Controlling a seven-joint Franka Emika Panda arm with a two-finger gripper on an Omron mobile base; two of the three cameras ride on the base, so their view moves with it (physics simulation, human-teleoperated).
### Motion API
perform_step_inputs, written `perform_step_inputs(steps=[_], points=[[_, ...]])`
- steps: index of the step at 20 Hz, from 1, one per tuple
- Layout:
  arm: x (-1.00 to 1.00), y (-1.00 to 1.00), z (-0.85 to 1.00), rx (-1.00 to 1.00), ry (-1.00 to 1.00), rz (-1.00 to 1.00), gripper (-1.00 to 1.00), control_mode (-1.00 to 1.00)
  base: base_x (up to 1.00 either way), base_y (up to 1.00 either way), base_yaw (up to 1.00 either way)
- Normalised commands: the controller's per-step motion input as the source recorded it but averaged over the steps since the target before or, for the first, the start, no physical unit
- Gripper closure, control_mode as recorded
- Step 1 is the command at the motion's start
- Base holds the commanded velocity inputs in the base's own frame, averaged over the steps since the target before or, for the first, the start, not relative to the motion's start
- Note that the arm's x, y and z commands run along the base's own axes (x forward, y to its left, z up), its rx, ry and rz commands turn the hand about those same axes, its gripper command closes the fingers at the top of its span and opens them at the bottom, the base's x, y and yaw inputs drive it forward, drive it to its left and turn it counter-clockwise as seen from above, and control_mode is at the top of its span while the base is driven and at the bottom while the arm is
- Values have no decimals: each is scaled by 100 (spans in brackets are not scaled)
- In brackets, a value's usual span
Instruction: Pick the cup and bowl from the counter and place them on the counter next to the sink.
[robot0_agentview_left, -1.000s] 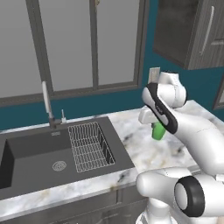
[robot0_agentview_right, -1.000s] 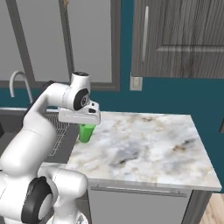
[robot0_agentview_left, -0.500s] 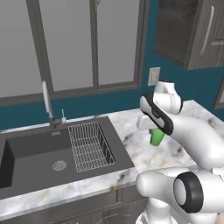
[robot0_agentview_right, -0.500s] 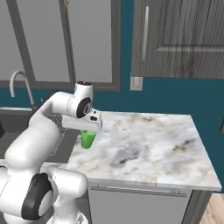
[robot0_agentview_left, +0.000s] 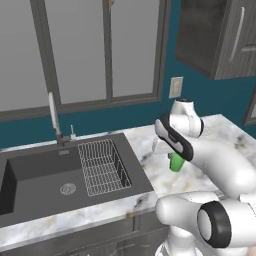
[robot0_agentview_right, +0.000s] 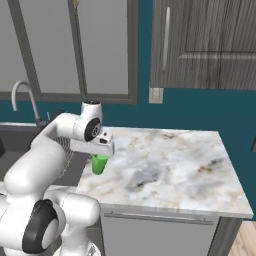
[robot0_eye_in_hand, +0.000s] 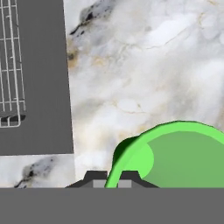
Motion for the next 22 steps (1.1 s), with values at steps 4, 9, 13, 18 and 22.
perform_step_inputs(steps=[4,9,13,18,22], points=[[19,24,-31,-10,0,-5,100,-100,0,0,0],[30,14,-43,-8,0,-3,100,-100,0,0,0],[19,5,-37,-2,-1,-1,100,-100,0,0,0],[8,0,-29,0,-1,-1,100,-100,0,0,0],[0,0,-24,0,0,-1,100,-100,0,0,0]])
